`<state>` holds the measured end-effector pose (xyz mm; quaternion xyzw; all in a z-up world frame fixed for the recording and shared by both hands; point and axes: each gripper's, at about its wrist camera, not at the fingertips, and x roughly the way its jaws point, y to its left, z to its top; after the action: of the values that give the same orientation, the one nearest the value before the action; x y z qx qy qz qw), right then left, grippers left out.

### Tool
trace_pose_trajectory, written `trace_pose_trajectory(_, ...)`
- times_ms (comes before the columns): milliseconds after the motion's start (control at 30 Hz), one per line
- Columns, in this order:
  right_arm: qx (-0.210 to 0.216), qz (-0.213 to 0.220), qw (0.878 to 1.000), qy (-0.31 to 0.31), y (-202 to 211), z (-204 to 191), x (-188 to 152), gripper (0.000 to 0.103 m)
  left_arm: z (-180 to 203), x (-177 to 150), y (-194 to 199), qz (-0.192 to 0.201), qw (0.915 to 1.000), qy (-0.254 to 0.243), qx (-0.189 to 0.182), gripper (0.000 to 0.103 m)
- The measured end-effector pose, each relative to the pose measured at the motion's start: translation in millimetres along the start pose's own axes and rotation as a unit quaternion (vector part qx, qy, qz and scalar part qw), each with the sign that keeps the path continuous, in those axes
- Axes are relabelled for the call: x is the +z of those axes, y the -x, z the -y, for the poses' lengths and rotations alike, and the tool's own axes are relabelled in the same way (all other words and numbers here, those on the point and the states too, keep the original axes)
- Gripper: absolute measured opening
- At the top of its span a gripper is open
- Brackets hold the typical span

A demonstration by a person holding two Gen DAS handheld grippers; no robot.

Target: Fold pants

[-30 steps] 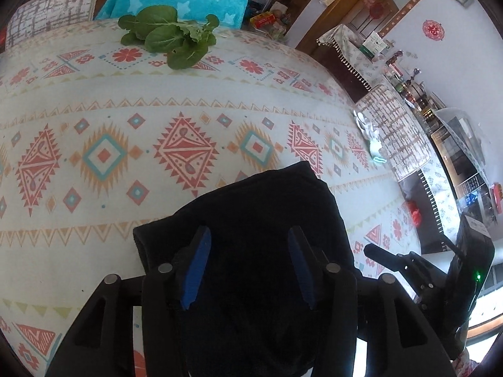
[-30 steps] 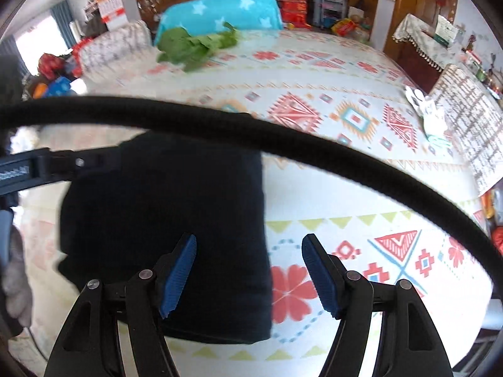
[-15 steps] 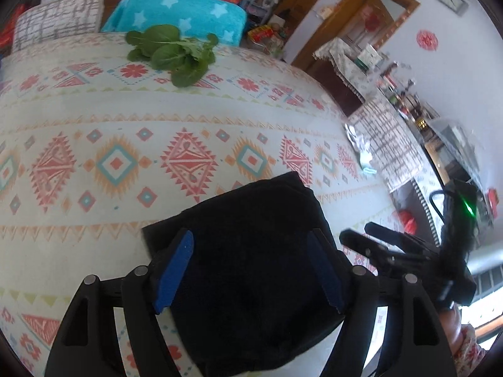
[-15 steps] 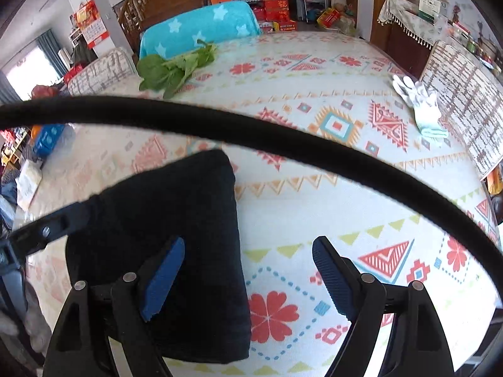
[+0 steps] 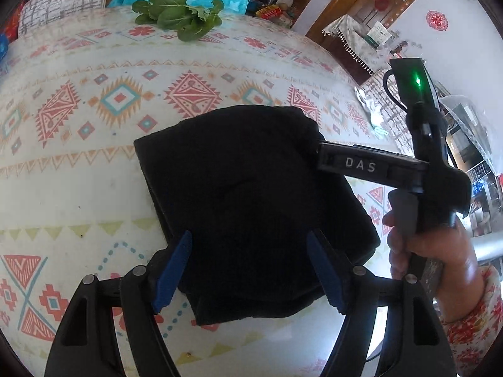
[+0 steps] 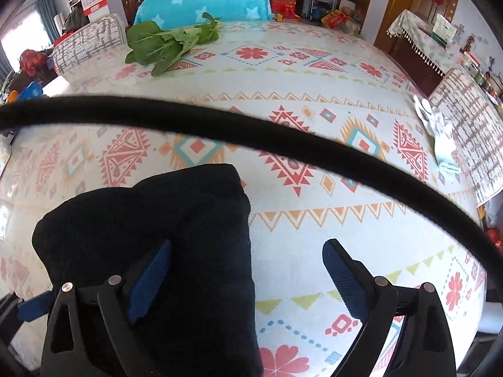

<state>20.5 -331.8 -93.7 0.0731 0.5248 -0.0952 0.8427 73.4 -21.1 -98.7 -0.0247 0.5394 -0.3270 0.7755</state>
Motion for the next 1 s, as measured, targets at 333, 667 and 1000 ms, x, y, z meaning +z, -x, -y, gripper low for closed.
trace_pose_trajectory(333,0.098,0.03,0.995,-0.014,95.0,35.5,-76.2,0.097,-55.1,-6.5,43.3,0.031,0.994,0.103,-0.022,0.074)
trace_pose_trajectory(667,0.123,-0.059,0.989,0.058,69.1,-34.8,-130.1,0.095,-83.9,-2.9,68.7,0.057,0.9909,0.116,0.038,0.074)
trace_pose_trajectory(1000,0.007,-0.057,0.998,0.041,26.8,-79.9,-110.7,0.096,-94.7,-9.9,84.7,0.073,0.9897,0.112,0.05,0.074)
